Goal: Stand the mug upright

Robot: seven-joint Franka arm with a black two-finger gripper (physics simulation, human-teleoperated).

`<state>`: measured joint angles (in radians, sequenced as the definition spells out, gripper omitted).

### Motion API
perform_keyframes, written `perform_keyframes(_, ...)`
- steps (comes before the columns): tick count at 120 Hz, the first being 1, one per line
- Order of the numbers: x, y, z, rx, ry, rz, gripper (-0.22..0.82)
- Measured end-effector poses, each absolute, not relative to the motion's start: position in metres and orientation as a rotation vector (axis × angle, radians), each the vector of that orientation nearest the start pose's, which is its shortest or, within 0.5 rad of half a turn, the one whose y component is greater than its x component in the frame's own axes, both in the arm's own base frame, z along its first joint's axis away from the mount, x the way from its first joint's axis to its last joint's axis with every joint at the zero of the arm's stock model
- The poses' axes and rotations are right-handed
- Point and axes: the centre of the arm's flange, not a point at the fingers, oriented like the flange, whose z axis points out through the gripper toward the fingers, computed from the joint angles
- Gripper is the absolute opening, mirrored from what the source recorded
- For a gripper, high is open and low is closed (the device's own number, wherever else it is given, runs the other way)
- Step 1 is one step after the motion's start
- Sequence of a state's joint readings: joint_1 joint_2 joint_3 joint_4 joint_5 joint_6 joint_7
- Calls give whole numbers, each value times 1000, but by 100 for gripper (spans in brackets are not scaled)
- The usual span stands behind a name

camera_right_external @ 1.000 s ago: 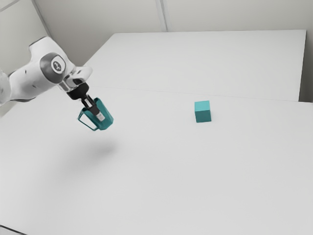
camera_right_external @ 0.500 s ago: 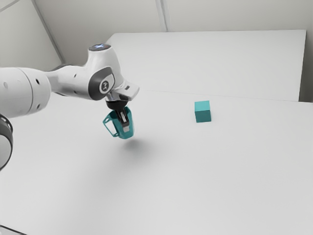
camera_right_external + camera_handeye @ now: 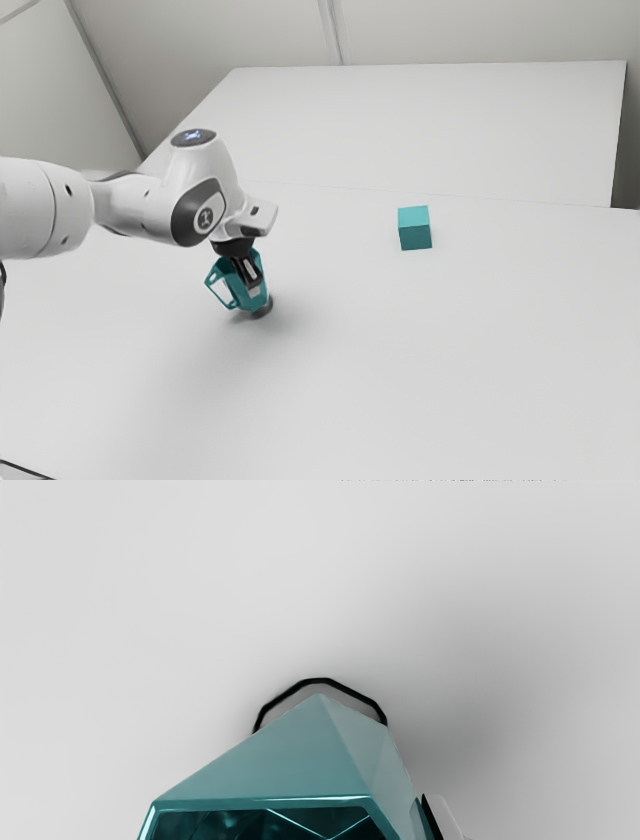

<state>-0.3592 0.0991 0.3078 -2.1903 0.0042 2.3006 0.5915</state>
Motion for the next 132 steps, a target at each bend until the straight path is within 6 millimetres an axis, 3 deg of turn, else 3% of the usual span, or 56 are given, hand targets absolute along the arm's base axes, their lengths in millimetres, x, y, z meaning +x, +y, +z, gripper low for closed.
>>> perform_keyframes(39,544,-29,338,-2960,907,-75,-16)
perform_keyframes(91,545,-29,341,-2980,863,-109,26)
perform_keyframes(132,543,-29,375,-2986,848,-198,39)
